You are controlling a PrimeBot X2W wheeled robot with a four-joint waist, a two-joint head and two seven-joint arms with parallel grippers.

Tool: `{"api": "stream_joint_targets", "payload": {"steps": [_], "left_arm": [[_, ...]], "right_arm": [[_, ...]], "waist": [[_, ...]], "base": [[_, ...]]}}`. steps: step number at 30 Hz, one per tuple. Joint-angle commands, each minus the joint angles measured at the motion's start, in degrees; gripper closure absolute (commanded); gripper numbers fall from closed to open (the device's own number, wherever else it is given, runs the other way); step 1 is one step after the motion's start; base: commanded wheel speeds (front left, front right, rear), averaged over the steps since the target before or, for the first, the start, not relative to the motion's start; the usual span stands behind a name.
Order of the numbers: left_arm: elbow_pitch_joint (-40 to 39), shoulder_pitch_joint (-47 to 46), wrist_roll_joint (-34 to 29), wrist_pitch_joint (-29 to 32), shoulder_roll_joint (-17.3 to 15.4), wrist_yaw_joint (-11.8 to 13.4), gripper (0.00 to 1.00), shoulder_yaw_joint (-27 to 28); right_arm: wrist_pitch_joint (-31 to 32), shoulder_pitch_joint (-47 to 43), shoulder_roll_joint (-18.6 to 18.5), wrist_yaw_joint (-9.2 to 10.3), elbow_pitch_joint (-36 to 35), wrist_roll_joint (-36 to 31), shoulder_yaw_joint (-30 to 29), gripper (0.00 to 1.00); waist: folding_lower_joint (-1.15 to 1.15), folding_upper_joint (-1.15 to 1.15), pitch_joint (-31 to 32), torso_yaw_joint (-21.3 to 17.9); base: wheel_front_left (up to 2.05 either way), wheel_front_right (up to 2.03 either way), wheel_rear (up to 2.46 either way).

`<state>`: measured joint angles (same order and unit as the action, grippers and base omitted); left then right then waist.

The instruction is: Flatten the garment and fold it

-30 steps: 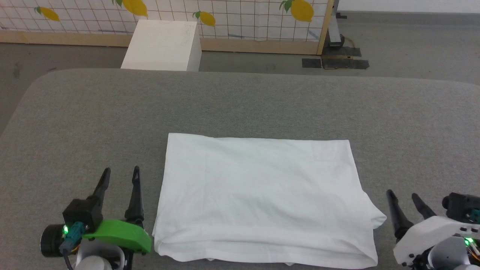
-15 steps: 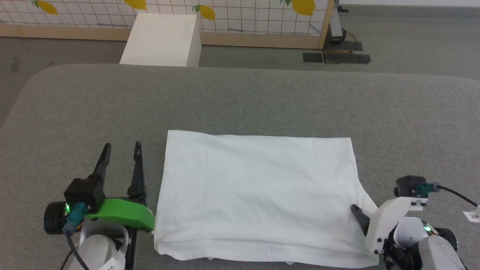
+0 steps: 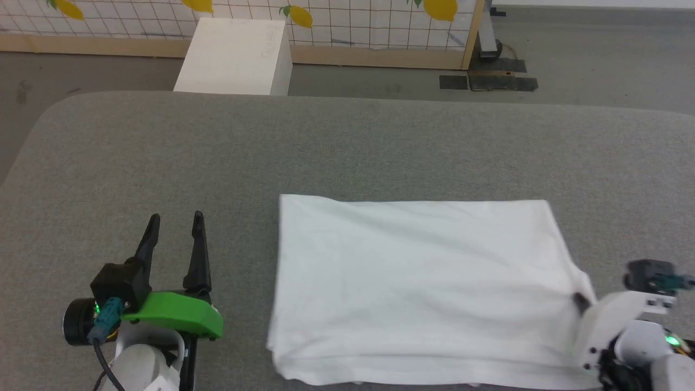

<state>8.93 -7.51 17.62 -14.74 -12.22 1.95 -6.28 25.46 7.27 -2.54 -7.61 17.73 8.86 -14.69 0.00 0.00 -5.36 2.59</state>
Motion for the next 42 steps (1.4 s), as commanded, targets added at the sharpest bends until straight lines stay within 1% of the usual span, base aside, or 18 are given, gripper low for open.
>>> {"api": "stream_joint_targets", "payload": {"steps": [1, 2, 5, 7, 9, 13, 15, 18, 21, 22, 25, 29, 33, 37, 42], "left_arm": [[0.27, 0.56, -0.70, -0.26, 0.49, -0.51, 0.00, 0.25], [0.45, 0.60, -0.84, -0.26, 0.59, -0.71, 0.00, 0.32], [0.68, 0.62, -1.25, -0.26, 0.82, -0.99, 0.00, 0.67], [0.86, 0.65, -1.49, -0.26, 0.97, -1.26, 0.00, 0.81], [0.99, 0.61, -1.71, -0.26, 1.12, -1.49, 0.00, 0.98], [1.23, 0.45, -2.07, -0.26, 1.44, -2.04, 0.00, 1.17], [1.38, 0.36, -2.25, -0.26, 1.60, -2.28, 0.00, 1.26], [1.44, 0.32, -2.63, -0.26, 1.80, -2.53, 0.00, 1.43], [1.43, 0.15, -2.94, -0.26, 1.97, -2.85, 0.00, 1.48], [1.45, -0.15, -3.20, -0.26, 2.37, -3.02, 0.00, 1.56], [1.51, -1.10, -3.55, -0.26, 3.00, -3.49, 0.00, 1.14], [1.65, -2.83, -3.93, -0.26, 4.16, -4.15, 0.00, 0.65], [1.66, -4.19, -4.31, -0.26, 5.14, -4.61, 0.00, 0.62], [1.91, -4.81, -4.70, -0.26, 5.76, -4.87, 0.00, 0.95], [2.63, -5.02, -5.25, -0.26, 6.21, -5.27, 0.00, 1.73]], "right_arm": [[-0.08, -1.26, -0.34, 0.12, -1.41, -1.70, -2.27, 1.00], [-0.13, -1.75, -0.34, 0.12, -2.63, -2.54, -4.12, 1.00], [-0.01, -3.03, -0.34, 0.12, -5.91, -5.06, -6.91, 1.00], [0.29, -3.84, -0.34, 0.12, -8.20, -5.85, -7.01, 1.00], [0.97, -4.69, -0.34, 0.12, -10.53, -5.89, -5.69, 1.00], [3.00, -6.58, -0.34, 0.12, -16.46, -4.62, -0.43, 1.00], [4.24, -7.27, -0.34, 0.12, -20.72, -3.48, 3.19, 1.00], [7.13, -7.77, -0.34, 0.12, -28.14, -3.00, 10.42, 1.00], [9.08, -6.48, -0.34, 0.12, -32.65, -3.91, 18.38, 1.00], [9.76, -3.59, -0.34, 0.12, -32.63, -4.70, 26.37, 1.00], [8.99, 0.27, -0.34, 0.12, -28.92, -5.54, 32.63, 1.00], [7.24, 5.29, -0.34, 0.12, -22.30, -5.45, 38.93, 1.00], [6.02, 9.77, -0.34, 0.12, -15.73, -5.35, 43.48, 1.00], [5.41, 12.59, -0.34, 0.12, -10.11, -4.26, 45.79, 1.00], [6.44, 13.61, -0.33, 0.12, -3.92, -0.48, 49.01, 0.99]], "waist": [[0.00, 0.00, -0.01, -0.08], [0.00, 0.00, -0.04, -0.16], [0.00, 0.00, -0.19, -0.51], [0.00, 0.00, -0.26, -0.72], [0.00, 0.00, -0.31, -0.89], [0.00, 0.00, -0.26, -0.86], [0.00, 0.00, -0.15, -0.74], [0.00, 0.00, -0.16, -0.44], [0.00, 0.00, -0.47, 0.07], [0.00, 0.00, -0.88, 0.80], [0.00, 0.00, -2.00, 2.10], [0.00, 0.00, -4.03, 4.16], [0.00, 0.00, -6.24, 5.87], [0.00, 0.00, -7.78, 6.77], [0.00, 0.00, -8.05, 6.86]], "base": [[0.00, 0.00, 0.00], [0.00, 0.00, 0.00], [0.00, 0.00, 0.00], [0.00, 0.00, 0.00], [0.00, 0.00, 0.00], [0.00, 0.00, 0.00], [0.00, 0.00, 0.00], [0.00, 0.00, 0.00], [0.00, 0.00, 0.00], [0.00, 0.00, 0.00], [0.00, 0.00, 0.00], [0.00, 0.00, 0.00], [0.00, 0.00, 0.00], [0.00, 0.00, 0.00], [0.00, 0.00, 0.00]]}}
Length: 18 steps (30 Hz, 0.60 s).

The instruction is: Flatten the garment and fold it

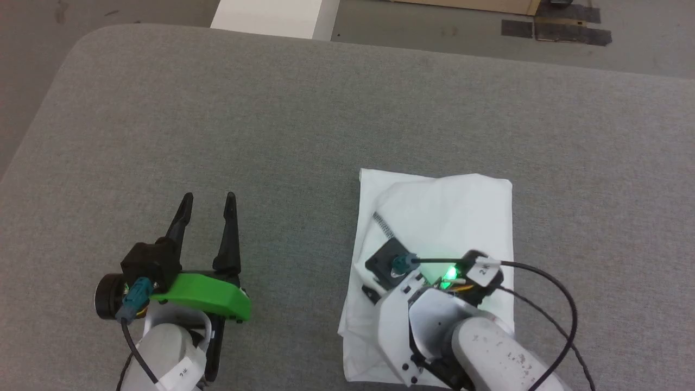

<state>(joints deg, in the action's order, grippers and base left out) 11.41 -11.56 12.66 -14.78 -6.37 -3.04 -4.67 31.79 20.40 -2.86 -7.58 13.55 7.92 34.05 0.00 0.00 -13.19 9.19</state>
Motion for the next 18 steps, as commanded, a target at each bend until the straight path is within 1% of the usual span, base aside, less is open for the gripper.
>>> {"api": "stream_joint_targets", "payload": {"steps": [1, 2, 3, 7, 10, 12, 15, 18], "left_arm": [[0.28, -0.89, -0.40, -0.22, 0.40, -0.31, 0.00, 0.30], [0.43, -0.76, -0.51, -0.22, 0.45, -0.36, 0.00, 0.52], [0.52, -0.62, -0.60, -0.22, 0.50, -0.38, 0.00, 0.68], [0.75, 0.13, -0.94, -0.22, 0.58, -0.58, 0.00, 1.40], [0.74, 0.75, -1.16, -0.22, 0.57, -0.74, 0.00, 1.94], [0.68, 1.19, -1.31, -0.22, 0.57, -0.88, 0.00, 2.14], [0.62, 1.76, -1.49, -0.22, 0.55, -1.05, 0.00, 2.48], [0.49, 2.01, -1.65, -0.22, 0.56, -1.27, 0.00, 2.71]], "right_arm": [[0.55, 0.37, -0.02, 0.09, 1.03, 1.21, 0.72, 0.76], [0.90, 0.36, -0.02, 0.09, 1.65, 2.03, 1.56, 0.41], [0.98, 0.19, -0.02, 0.09, 1.90, 3.06, 1.63, 0.00], [-1.45, -0.64, -0.02, 0.09, -0.06, 6.46, -0.17, 0.00], [-7.90, -2.31, -0.02, 0.09, -5.40, 9.91, -4.39, 0.00], [-12.93, -3.81, -0.02, 0.09, -9.13, 11.39, -8.21, 0.00], [-20.09, -6.88, -0.02, 0.09, -13.26, 12.40, -15.72, 0.00], [-23.86, -10.20, -0.02, 0.09, -14.71, 13.71, -22.54, 0.00]], "waist": [[0.00, 0.00, 0.01, 0.10], [0.00, 0.00, 0.36, -0.10], [0.00, 0.00, 0.69, -0.33], [0.00, 0.00, 2.43, -1.78], [0.00, 0.00, 3.84, -3.10], [0.00, 0.00, 4.63, -3.86], [0.00, 0.00, 5.56, -4.78], [0.00, 0.00, 6.12, -5.34]], "base": [[0.00, 0.00, 0.00], [0.00, 0.00, 0.00], [0.00, 0.00, 0.00], [0.00, 0.00, 0.00], [0.00, 0.00, 0.00], [0.00, 0.00, 0.00], [0.00, 0.00, 0.00], [0.00, 0.00, 0.00]]}}
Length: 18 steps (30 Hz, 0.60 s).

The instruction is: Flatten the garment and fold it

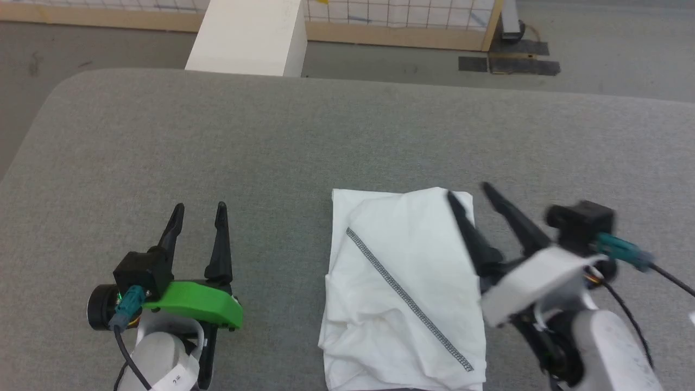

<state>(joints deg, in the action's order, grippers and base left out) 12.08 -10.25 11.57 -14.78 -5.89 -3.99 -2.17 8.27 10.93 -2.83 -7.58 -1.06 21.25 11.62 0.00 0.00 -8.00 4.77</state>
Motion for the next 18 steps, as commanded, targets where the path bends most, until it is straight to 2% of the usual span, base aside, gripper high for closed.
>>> {"api": "stream_joint_targets", "payload": {"steps": [1, 6, 10, 18], "left_arm": [[-0.18, 0.77, -0.65, -0.22, 0.11, -0.38, 0.00, 0.22], [-0.17, 0.63, -0.91, -0.22, 0.43, -0.73, 0.00, -0.12], [-0.37, 0.38, -1.02, -0.22, 0.78, -1.02, 0.00, -0.49], [-0.40, -0.08, -1.08, -0.22, 1.28, -1.30, 0.00, -0.23]], "right_arm": [[-1.23, -1.77, -0.05, 0.09, 0.13, 0.96, -2.46, 0.00], [0.65, -4.38, -0.05, 0.09, 5.90, 0.81, -8.30, 0.00], [5.07, -3.95, -0.05, 0.09, 12.06, 2.67, -8.23, 0.00], [13.93, -0.13, -0.05, 0.09, 19.84, 1.23, -6.25, 0.00]], "waist": [[0.00, 0.00, 1.03, -1.02], [0.00, 0.00, 0.99, -0.85], [0.00, 0.00, 0.07, -0.18], [0.00, 0.00, -2.06, 0.92]], "base": [[0.00, 0.00, 0.00], [0.00, 0.00, 0.00], [0.00, 0.00, 0.00], [0.00, 0.00, 0.00]]}}
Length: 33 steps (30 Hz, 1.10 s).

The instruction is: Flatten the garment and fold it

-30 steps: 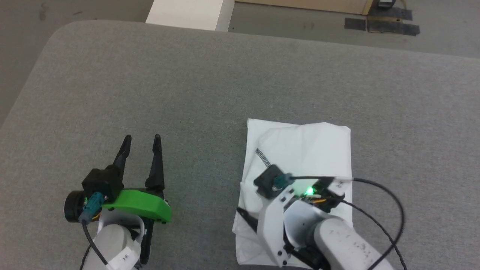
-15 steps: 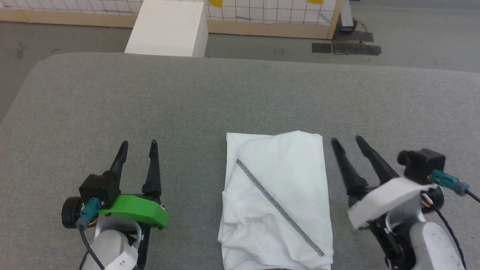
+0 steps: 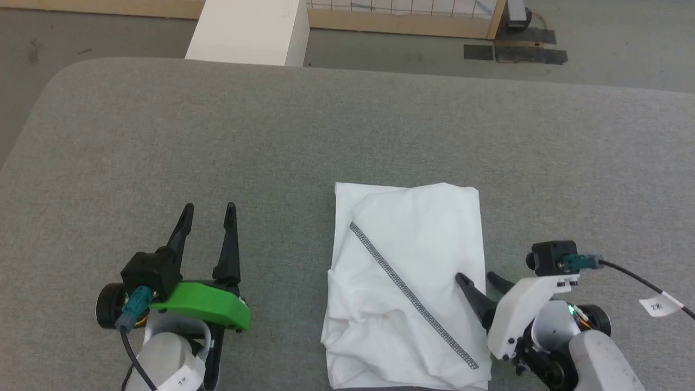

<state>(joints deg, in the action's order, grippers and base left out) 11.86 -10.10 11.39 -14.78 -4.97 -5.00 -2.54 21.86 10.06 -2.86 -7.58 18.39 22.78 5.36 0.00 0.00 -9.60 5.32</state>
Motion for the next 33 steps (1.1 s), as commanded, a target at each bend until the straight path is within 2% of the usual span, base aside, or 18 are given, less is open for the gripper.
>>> {"api": "stream_joint_targets", "payload": {"steps": [1, 3, 5, 6, 7, 9, 13, 15, 16, 20, 26, 29, 33], "left_arm": [[-0.13, -0.32, -0.93, -0.22, 0.41, -0.31, 0.00, 0.17], [-0.01, -0.48, -1.01, -0.22, 0.53, -0.37, 0.00, 0.17], [0.18, -0.55, -1.09, -0.22, 0.65, -0.40, 0.00, 0.19], [0.29, -0.53, -1.12, -0.22, 0.71, -0.41, 0.00, 0.26], [0.36, -0.46, -1.13, -0.22, 0.75, -0.39, 0.00, 0.35], [0.29, -0.21, -1.15, -0.22, 0.82, -0.29, 0.00, 0.72], [-0.31, 0.16, -1.33, -0.22, 0.87, -0.08, 0.00, 1.54], [-0.60, 0.16, -1.61, -0.22, 0.85, -0.03, 0.00, 1.69], [-0.80, 0.13, -1.73, -0.22, 0.79, -0.03, 0.00, 1.83], [-1.99, 0.10, -2.08, -0.22, 0.74, -0.03, 0.00, 2.20], [-3.89, -0.83, -2.64, -0.22, 0.68, -0.18, 0.00, 2.38], [-5.00, -1.70, -3.28, -0.22, 0.62, -0.17, 0.00, 1.96], [-5.61, -3.87, -3.91, -0.22, -0.32, -0.47, 0.00, 1.53]], "right_arm": [[1.09, 1.08, -0.02, 0.09, 0.96, -0.38, -0.01, 0.00], [2.62, 1.69, -0.02, 0.09, 2.05, -0.52, -0.02, 0.00], [4.58, 1.90, -0.02, 0.09, 2.75, 0.16, 0.51, 0.41], [5.62, 1.99, -0.02, 0.09, 2.77, 0.21, 0.99, 0.83], [6.38, 2.11, -0.02, 0.09, 2.61, -0.52, 1.23, 1.00], [8.41, 2.77, -0.02, 0.09, 1.28, -4.57, 1.93, 1.00], [12.86, 6.40, -0.07, 0.09, -4.51, -17.91, 5.91, 1.00], [15.26, 8.87, -2.69, 0.09, -7.10, -23.23, 10.15, 1.00], [16.37, 10.39, -5.18, 0.09, -8.31, -25.03, 12.95, 1.00], [19.13, 15.74, -15.35, 0.09, -11.43, -25.54, 20.63, 1.00], [20.20, 21.81, -27.75, 0.09, -12.82, -21.85, 24.71, 1.00], [19.47, 24.05, -31.59, 0.09, -12.03, -20.77, 25.06, 1.00], [17.19, 26.36, -34.10, 0.09, -9.66, -20.62, 23.63, 1.00]], "waist": [[0.00, 0.00, -0.55, 0.45], [0.00, 0.00, -0.68, 0.65], [0.00, 0.00, -0.57, 0.73], [0.00, 0.00, -0.42, 0.69], [0.00, 0.00, -0.23, 0.58], [0.00, 0.00, 0.07, 0.13], [0.00, 0.00, 0.08, -1.59], [0.00, 0.00, -0.16, -2.65], [0.00, 0.00, -0.30, -3.37], [0.00, 0.00, -1.04, -6.45], [0.00, 0.00, -3.68, -12.53], [0.00, 0.00, -5.81, -15.89], [0.00, 0.00, -9.19, -19.56]], "base": [[0.00, 0.00, 0.00], [0.00, 0.00, 0.00], [0.00, 0.00, 0.00], [0.00, 0.00, 0.00], [0.00, 0.00, 0.00], [0.00, 0.00, 0.00], [0.00, 0.00, 0.00], [0.00, 0.00, 0.00], [0.00, 0.00, 0.00], [0.00, 0.00, 0.00], [0.00, 0.00, 0.00], [0.00, 0.00, 0.00], [0.00, 0.00, 0.00]]}}
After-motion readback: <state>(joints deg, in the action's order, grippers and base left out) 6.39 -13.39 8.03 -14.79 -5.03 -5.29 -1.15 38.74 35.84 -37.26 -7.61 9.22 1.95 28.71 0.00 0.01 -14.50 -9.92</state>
